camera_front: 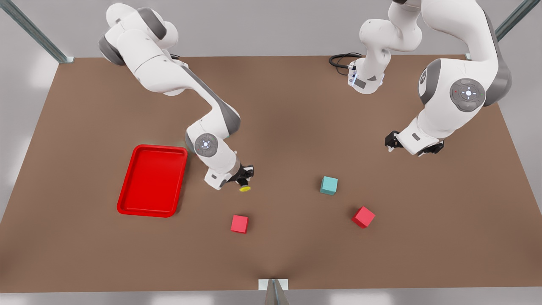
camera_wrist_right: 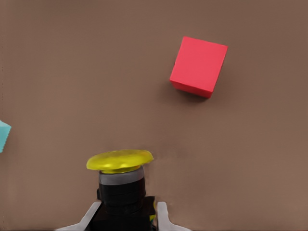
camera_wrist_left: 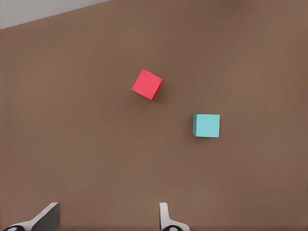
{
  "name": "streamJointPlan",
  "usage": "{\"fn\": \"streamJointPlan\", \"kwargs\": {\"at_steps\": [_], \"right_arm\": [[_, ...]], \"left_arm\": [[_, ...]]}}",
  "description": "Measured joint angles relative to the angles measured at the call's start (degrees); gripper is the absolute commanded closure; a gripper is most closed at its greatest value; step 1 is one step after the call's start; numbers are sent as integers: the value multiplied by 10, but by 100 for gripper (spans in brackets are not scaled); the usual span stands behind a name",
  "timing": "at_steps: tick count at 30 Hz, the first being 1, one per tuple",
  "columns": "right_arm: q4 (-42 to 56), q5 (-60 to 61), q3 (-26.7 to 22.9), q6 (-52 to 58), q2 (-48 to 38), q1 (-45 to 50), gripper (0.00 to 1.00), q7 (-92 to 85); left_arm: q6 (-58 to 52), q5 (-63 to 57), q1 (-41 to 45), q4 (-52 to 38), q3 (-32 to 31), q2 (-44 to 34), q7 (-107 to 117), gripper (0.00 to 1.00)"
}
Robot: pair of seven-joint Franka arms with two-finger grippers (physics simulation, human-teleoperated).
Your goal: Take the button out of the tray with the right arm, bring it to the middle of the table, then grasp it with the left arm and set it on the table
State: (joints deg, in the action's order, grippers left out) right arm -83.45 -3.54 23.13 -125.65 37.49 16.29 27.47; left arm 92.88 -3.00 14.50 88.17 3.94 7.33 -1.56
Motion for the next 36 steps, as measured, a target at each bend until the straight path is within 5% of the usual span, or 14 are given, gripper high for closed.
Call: {"fn": "streamJointPlan", "kwargs": {"at_steps": [5,11,12,13,14,18,21,24,28,32,36], "right_arm": [[231,0,-74,32,176,180,60,120],[288,0,-98,47,228,264,59,255],[291,-1,-98,48,234,269,53,275],[295,-2,-99,50,239,273,17,294],[300,-3,-102,52,243,276,3,312],[306,-4,-118,55,248,285,0,375],[301,-4,-106,63,143,218,0,406],[292,39,-107,154,-13,-6,0,354],[-11,10,-111,222,-270,-179,0,231],[-45,-19,-110,264,-278,-192,0,148],[-11,-30,-108,306,-232,-203,0,76]], "left_arm": [[0,0,2,-1,1,13,0,0],[-2,0,9,-1,1,23,1,0],[-2,1,10,-1,1,26,1,0],[-1,1,11,-1,1,28,1,0],[-1,1,11,-1,1,29,1,0],[-1,0,11,-2,1,30,2,0],[-1,0,13,-2,1,30,2,0],[0,18,78,-3,2,56,35,0],[54,54,216,35,0,139,122,0],[207,76,231,206,1,139,200,0],[349,89,249,234,-5,176,265,0]]}}
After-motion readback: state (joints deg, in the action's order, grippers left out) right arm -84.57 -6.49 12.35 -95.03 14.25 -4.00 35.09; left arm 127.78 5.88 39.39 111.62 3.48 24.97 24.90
